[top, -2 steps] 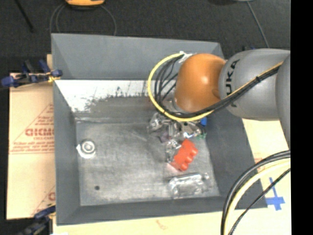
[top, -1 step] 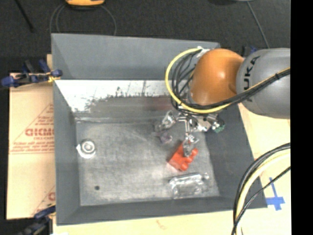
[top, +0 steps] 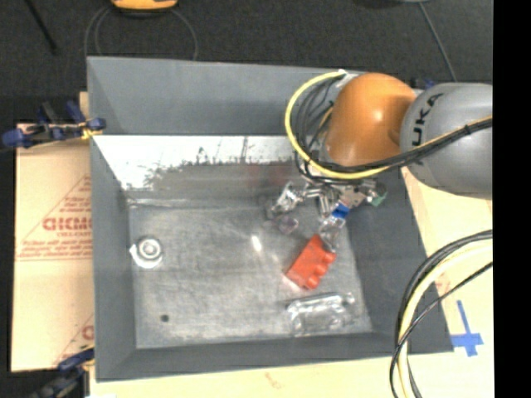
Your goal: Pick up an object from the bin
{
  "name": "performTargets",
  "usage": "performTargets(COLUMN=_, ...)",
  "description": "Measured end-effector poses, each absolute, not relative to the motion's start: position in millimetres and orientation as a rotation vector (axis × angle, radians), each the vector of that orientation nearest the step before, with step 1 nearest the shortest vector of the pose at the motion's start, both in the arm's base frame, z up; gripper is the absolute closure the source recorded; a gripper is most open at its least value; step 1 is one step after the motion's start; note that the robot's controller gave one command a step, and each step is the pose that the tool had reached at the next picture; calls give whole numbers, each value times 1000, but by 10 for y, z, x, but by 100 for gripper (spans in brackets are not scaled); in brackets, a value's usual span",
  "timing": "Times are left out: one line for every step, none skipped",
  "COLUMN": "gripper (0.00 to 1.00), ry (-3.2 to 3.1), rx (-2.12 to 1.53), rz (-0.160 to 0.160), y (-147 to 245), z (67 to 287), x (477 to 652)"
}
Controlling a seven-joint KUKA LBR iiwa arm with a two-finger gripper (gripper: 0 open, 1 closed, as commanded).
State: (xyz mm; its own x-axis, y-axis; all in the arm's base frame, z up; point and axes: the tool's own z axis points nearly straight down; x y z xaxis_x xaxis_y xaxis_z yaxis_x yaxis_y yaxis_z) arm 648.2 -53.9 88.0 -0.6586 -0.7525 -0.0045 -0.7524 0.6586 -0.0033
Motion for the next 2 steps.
performTargets(gripper=0, ry=2624, rx=-1687, rz=-18, y=-607, z=817, x=6427)
performTargets(gripper=0, ry=2318, rx=-2119, rz=-2, y=-898, z=1097, x=5808)
